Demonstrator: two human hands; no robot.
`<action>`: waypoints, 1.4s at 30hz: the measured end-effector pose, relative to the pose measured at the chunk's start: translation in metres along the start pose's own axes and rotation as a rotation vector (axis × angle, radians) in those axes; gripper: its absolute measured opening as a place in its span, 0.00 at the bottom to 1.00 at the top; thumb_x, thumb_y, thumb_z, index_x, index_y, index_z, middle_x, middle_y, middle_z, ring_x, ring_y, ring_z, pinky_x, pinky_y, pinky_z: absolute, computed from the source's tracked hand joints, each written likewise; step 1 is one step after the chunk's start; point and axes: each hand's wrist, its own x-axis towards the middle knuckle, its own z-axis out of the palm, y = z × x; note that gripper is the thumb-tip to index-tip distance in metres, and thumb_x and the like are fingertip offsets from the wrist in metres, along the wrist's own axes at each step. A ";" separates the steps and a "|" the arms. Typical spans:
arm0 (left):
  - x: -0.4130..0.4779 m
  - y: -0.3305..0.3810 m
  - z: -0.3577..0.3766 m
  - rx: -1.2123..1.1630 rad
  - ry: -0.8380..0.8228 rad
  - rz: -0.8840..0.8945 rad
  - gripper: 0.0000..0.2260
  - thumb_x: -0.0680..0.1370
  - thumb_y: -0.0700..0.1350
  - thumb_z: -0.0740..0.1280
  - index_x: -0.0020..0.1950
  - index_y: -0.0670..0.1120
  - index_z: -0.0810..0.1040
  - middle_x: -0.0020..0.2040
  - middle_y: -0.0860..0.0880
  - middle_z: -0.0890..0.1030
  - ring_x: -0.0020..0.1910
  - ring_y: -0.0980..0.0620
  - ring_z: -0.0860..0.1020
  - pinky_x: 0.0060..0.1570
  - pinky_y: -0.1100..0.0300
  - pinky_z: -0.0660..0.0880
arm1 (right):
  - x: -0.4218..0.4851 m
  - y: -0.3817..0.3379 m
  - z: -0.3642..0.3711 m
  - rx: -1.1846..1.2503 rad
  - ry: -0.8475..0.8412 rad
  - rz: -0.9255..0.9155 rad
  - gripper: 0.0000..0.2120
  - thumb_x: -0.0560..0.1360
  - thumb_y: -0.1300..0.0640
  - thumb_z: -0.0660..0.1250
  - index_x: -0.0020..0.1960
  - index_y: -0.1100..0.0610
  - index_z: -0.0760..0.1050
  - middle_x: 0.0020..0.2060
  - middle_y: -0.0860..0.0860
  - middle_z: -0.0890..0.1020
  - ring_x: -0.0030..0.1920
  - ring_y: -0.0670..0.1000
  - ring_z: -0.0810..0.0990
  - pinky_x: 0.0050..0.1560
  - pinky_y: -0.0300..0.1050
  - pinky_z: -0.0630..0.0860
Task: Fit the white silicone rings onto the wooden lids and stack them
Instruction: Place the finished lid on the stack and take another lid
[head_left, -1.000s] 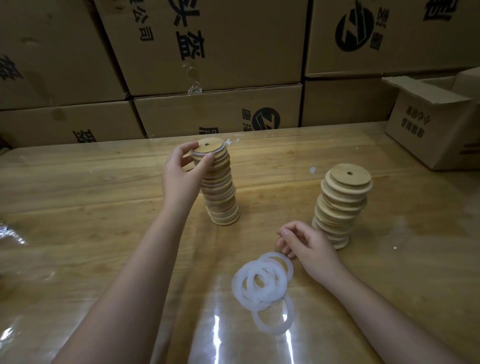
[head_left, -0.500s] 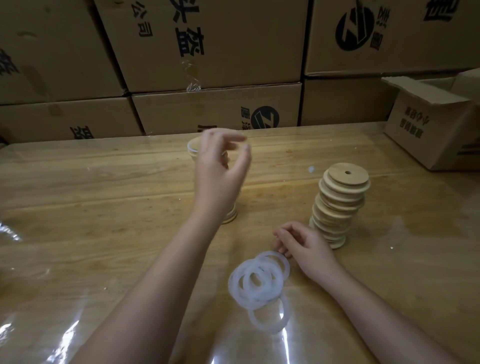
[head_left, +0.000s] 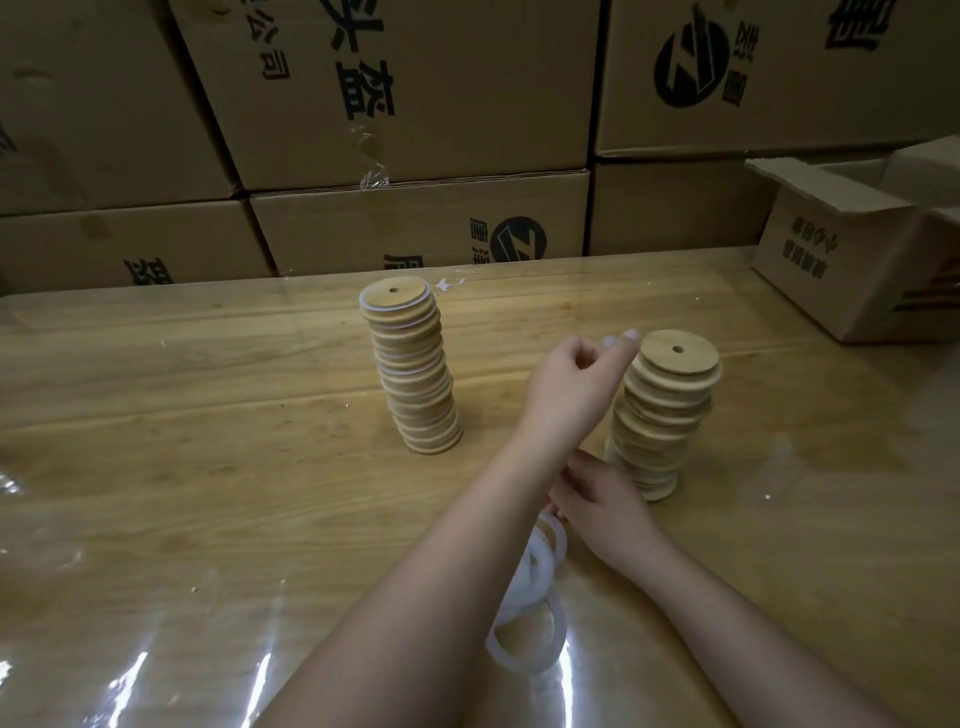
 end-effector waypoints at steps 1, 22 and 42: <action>0.002 0.002 0.000 0.003 -0.002 -0.022 0.15 0.74 0.60 0.66 0.40 0.49 0.70 0.40 0.50 0.76 0.38 0.53 0.74 0.40 0.56 0.70 | 0.000 0.000 0.000 -0.004 -0.004 -0.004 0.12 0.77 0.59 0.61 0.37 0.47 0.72 0.32 0.42 0.81 0.35 0.43 0.79 0.38 0.37 0.73; 0.015 0.006 0.002 -0.031 -0.092 -0.156 0.18 0.72 0.57 0.71 0.52 0.44 0.77 0.45 0.48 0.80 0.37 0.53 0.73 0.35 0.61 0.70 | -0.002 -0.007 -0.001 0.006 -0.020 0.030 0.16 0.77 0.59 0.62 0.37 0.40 0.74 0.32 0.41 0.81 0.33 0.41 0.78 0.37 0.31 0.72; -0.033 -0.111 -0.094 -0.147 0.236 -0.055 0.11 0.75 0.41 0.69 0.53 0.36 0.75 0.36 0.44 0.78 0.28 0.60 0.75 0.29 0.67 0.72 | -0.008 -0.012 -0.002 -0.385 -0.297 -0.141 0.17 0.68 0.39 0.68 0.54 0.45 0.77 0.51 0.36 0.72 0.55 0.40 0.70 0.55 0.36 0.67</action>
